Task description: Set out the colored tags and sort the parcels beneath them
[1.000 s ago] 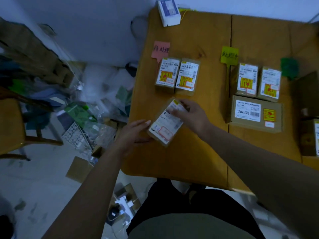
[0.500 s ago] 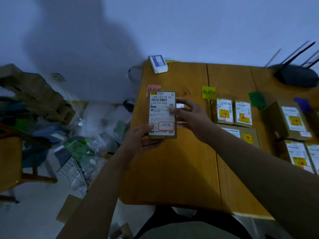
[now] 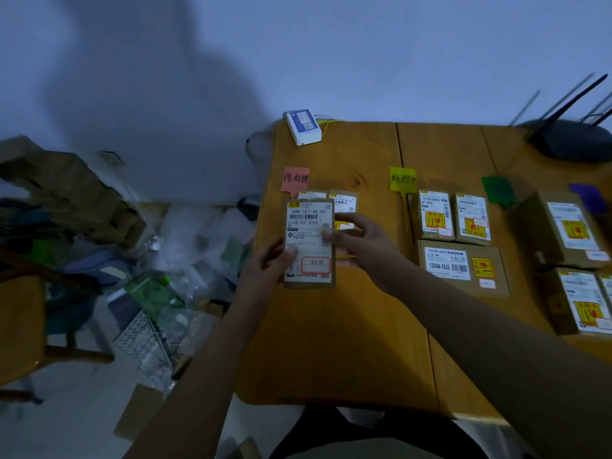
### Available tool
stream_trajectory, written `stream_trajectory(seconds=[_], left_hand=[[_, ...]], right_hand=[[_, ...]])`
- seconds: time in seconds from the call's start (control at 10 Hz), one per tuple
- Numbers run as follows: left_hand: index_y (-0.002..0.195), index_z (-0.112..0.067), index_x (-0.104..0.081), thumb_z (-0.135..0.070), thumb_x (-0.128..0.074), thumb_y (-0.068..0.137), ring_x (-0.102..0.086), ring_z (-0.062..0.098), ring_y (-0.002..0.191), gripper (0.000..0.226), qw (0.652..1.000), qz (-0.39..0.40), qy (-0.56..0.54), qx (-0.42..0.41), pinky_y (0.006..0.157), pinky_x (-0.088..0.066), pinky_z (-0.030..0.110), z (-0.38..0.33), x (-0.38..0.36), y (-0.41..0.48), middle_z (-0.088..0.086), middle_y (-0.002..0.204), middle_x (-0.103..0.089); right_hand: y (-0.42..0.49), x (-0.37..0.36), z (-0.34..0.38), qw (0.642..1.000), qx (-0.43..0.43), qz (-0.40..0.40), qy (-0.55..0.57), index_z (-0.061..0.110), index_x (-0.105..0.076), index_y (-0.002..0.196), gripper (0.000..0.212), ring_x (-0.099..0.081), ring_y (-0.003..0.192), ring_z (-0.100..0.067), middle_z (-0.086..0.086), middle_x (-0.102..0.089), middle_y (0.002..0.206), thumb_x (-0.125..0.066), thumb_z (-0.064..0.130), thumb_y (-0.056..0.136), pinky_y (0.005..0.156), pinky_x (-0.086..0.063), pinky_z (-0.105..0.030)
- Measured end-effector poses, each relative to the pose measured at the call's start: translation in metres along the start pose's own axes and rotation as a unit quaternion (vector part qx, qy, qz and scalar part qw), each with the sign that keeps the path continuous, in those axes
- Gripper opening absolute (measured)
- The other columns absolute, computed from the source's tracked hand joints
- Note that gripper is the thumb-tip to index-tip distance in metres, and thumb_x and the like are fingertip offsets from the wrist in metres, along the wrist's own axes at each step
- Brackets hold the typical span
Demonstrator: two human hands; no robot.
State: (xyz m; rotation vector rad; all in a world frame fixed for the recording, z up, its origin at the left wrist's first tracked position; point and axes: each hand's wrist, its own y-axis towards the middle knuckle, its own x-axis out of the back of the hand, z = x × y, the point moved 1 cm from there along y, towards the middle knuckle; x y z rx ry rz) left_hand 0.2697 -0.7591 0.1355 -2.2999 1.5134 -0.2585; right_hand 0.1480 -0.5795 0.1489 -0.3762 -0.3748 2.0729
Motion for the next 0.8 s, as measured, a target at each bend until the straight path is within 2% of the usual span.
stream_trajectory(seconds=[0.1,0.2,0.3,0.4,0.5,0.6,0.7,0.8], left_hand=[[0.138,-0.022,-0.064,-0.032,-0.076,0.090,-0.078,0.019,0.099,0.050,0.999,-0.041,0.005,0.011,0.082,-0.065,0.038,0.017,0.005,0.013,0.003,0.117,-0.077],[0.140,-0.018,-0.062,-0.030,-0.073,0.093,-0.077,0.020,0.098,0.050,0.997,-0.037,0.045,0.060,0.086,-0.064,0.042,0.047,0.005,0.029,0.006,0.119,-0.076],[0.141,-0.016,-0.062,-0.029,-0.070,0.096,-0.076,0.020,0.099,0.047,0.991,-0.036,0.091,0.091,0.090,-0.062,0.045,0.078,0.006,0.044,0.004,0.117,-0.076],[0.134,-0.016,-0.067,-0.032,-0.067,0.098,-0.076,0.006,0.084,0.039,0.984,-0.045,0.146,0.096,0.074,-0.063,0.024,0.100,0.008,0.063,-0.007,0.099,-0.078],[0.130,-0.016,-0.069,-0.031,-0.066,0.099,-0.071,-0.009,0.066,0.034,0.976,-0.061,0.189,0.086,0.053,-0.051,0.007,0.110,0.005,0.081,-0.018,0.085,-0.072],[0.131,-0.017,-0.067,-0.033,-0.063,0.101,-0.069,-0.007,0.065,0.034,0.969,-0.072,0.220,0.086,0.048,-0.047,0.005,0.114,0.005,0.093,-0.021,0.083,-0.067],[0.129,-0.022,-0.068,-0.035,-0.060,0.102,-0.068,-0.008,0.073,0.032,0.965,-0.068,0.240,0.084,0.049,-0.048,0.007,0.120,0.009,0.102,-0.013,0.094,-0.074],[0.138,-0.019,-0.061,-0.034,-0.063,0.100,-0.069,-0.002,0.083,0.041,0.967,-0.088,0.221,0.091,0.054,-0.050,0.008,0.118,0.007,0.101,-0.006,0.114,-0.074]], right_hand=[[0.007,-0.005,-0.023,0.999,-0.031,-0.021,0.005,0.023,-0.062,0.134,0.050,-0.079,0.105,-0.019,-0.001,-0.082,0.111,-0.083,0.033,0.090,0.080,-0.067,-0.043],[0.016,-0.010,-0.053,0.996,-0.064,-0.053,-0.040,0.018,-0.063,0.140,0.052,-0.074,0.115,-0.026,-0.005,-0.077,0.124,-0.076,0.040,0.095,0.094,-0.062,-0.055],[0.025,-0.017,-0.082,0.989,-0.100,-0.062,-0.094,0.014,-0.062,0.142,0.051,-0.073,0.114,-0.030,-0.008,-0.073,0.130,-0.069,0.042,0.100,0.096,-0.061,-0.055],[0.038,-0.020,-0.102,0.981,-0.127,-0.077,-0.124,0.015,-0.059,0.146,0.054,-0.069,0.119,-0.032,-0.008,-0.070,0.135,-0.064,0.045,0.102,0.101,-0.058,-0.054],[0.053,-0.022,-0.114,0.979,-0.147,-0.070,-0.120,0.013,-0.065,0.139,0.049,-0.070,0.118,-0.031,-0.009,-0.072,0.132,-0.060,0.046,0.104,0.102,-0.057,-0.053],[0.066,-0.025,-0.120,0.978,-0.168,-0.070,-0.098,0.011,-0.066,0.135,0.044,-0.072,0.115,-0.033,-0.012,-0.073,0.129,-0.057,0.042,0.106,0.101,-0.058,-0.053],[0.076,-0.026,-0.125,0.978,-0.176,-0.072,-0.083,0.011,-0.065,0.136,0.041,-0.072,0.114,-0.031,-0.011,-0.073,0.128,-0.057,0.039,0.107,0.101,-0.058,-0.053],[0.077,-0.023,-0.123,0.976,-0.180,-0.082,-0.089,0.012,-0.063,0.139,0.042,-0.069,0.118,-0.029,-0.009,-0.071,0.132,-0.057,0.038,0.107,0.104,-0.056,-0.052]])
